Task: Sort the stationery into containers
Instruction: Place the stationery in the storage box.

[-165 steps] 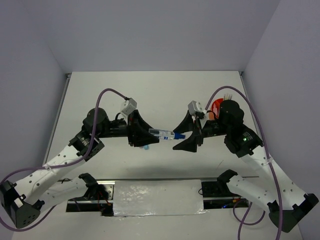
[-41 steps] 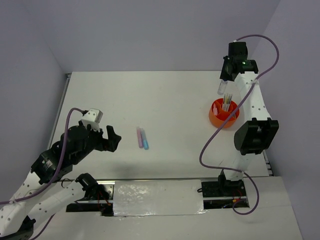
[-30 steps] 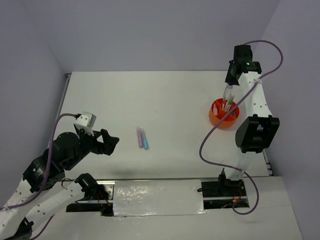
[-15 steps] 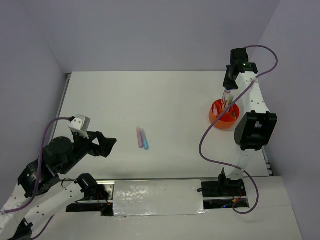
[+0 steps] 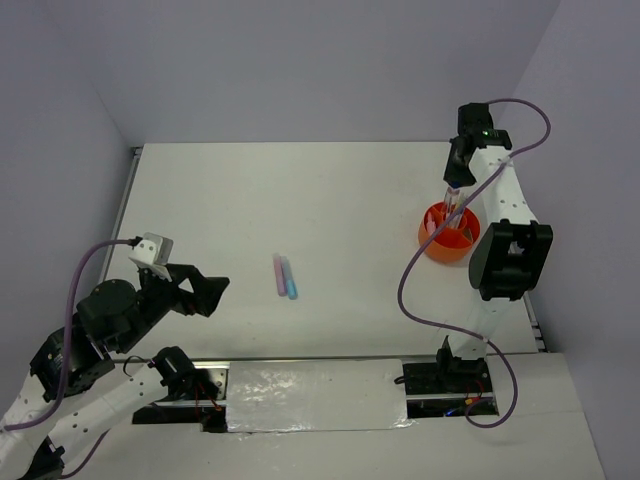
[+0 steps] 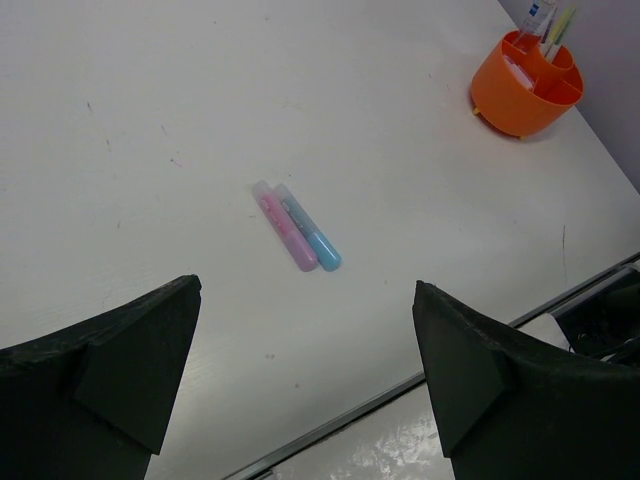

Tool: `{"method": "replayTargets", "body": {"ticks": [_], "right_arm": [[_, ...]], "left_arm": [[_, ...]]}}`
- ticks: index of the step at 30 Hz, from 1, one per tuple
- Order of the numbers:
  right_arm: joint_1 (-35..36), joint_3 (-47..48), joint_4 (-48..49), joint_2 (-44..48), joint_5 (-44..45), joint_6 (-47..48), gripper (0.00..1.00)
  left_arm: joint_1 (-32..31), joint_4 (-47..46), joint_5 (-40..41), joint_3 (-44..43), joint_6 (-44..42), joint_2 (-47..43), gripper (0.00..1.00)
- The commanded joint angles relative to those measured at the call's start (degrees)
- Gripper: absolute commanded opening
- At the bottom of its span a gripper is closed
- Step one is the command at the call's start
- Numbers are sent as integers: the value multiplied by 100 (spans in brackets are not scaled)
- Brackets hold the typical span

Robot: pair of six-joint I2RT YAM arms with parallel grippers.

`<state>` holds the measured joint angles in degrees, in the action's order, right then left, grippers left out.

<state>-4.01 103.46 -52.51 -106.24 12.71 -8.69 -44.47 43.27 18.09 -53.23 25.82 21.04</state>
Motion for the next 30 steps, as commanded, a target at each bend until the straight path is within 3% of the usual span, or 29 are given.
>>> {"method": "replayTargets", "body": {"ticks": [1,6,7,8,12,17,18,19,21,25,26,27,30], "right_arm": [[32,-124,13,138,4,-10,34],[23,-291,110,296,-75,-54,50],[23,-291,127,357,-145,-54,64],[23,-274,145,375,-163,-63,67],[32,68,13,472,-418,-107,69],[225,631,92,1042,-822,-159,71],[365,684,135,1157,-884,-177,93],[531,728,240,1436,-867,-186,100],[1135,588,634,2033,-518,-125,100],[2438,-921,1628,3291,486,157,100],[2518,-1246,1813,3563,356,70,100],[2519,-1911,2189,4071,-315,-9,100],[2554,-3055,2700,4951,-698,-598,100]], "left_arm": [[-36,-178,90,-12,45,-73,99],[-36,-178,107,-12,54,-82,99],[-36,-169,116,-12,54,-74,99],[-27,-161,116,-12,54,-47,99],[-36,-108,247,-38,107,76,99],[-36,102,871,-28,868,837,99],[-36,190,915,-64,1028,1041,99],[-36,156,872,-73,1265,1252,99],[-36,-63,802,49,1451,1858,99],[-9,-529,950,33,2057,3183,99],[-9,-582,1021,-11,2137,3405,99],[43,-635,1074,-55,2259,3598,99],[201,-1012,943,-187,2261,4328,97]]}}
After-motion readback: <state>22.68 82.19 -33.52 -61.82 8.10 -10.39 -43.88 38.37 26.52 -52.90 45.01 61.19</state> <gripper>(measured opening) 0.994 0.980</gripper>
